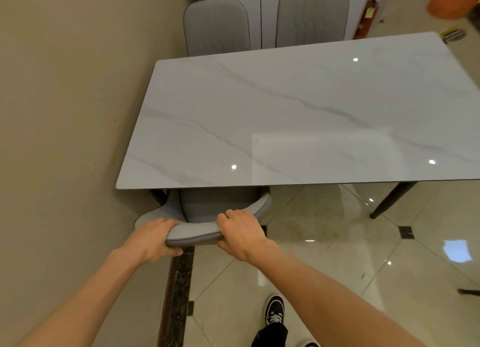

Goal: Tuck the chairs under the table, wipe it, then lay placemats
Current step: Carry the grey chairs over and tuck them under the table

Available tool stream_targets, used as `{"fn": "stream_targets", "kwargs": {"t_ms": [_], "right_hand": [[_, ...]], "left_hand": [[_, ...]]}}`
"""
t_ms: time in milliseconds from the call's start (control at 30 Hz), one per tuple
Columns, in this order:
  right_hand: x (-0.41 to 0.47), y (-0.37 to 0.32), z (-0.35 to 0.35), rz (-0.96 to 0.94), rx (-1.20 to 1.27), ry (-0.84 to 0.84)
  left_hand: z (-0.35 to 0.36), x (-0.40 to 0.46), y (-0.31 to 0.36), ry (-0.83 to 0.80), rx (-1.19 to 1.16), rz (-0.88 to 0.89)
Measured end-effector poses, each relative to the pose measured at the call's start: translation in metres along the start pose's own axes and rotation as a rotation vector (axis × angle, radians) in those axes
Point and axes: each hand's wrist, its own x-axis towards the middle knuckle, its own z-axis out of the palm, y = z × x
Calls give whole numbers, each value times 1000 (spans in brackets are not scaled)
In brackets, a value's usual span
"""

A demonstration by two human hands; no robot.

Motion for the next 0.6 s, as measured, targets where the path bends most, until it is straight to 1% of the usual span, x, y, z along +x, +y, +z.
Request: {"fn": "stream_targets", "kwargs": {"t_ms": [67, 133, 200, 233, 333, 433, 467, 500, 567, 600], "right_hand": [[-15, 18, -1, 13, 6, -1], [-34, 40, -5, 59, 30, -21], [-58, 66, -14, 164, 80, -63], [-77, 85, -20, 242, 102, -92], [-145, 149, -33, 433, 89, -150], [-224, 222, -41, 629, 98, -150], [-274, 255, -41, 721, 132, -157], [-285, 268, -44, 755, 151, -147], [-331, 302, -48, 835, 154, -146], [-367, 323, -50, 881, 168, -144]], "left_hand": [[-15, 4, 32, -104, 65, 8], [-24, 11, 79, -180, 67, 56], [-29, 23, 130, -181, 53, 105], [-31, 32, 159, -155, 56, 126], [-41, 55, 240, -140, 85, 175], [-48, 77, 335, -201, 154, 273], [-40, 82, 394, -225, 193, 335], [-42, 84, 411, -206, 200, 358], [-35, 84, 474, -213, 208, 425], [-26, 84, 522, -224, 235, 481]]}}
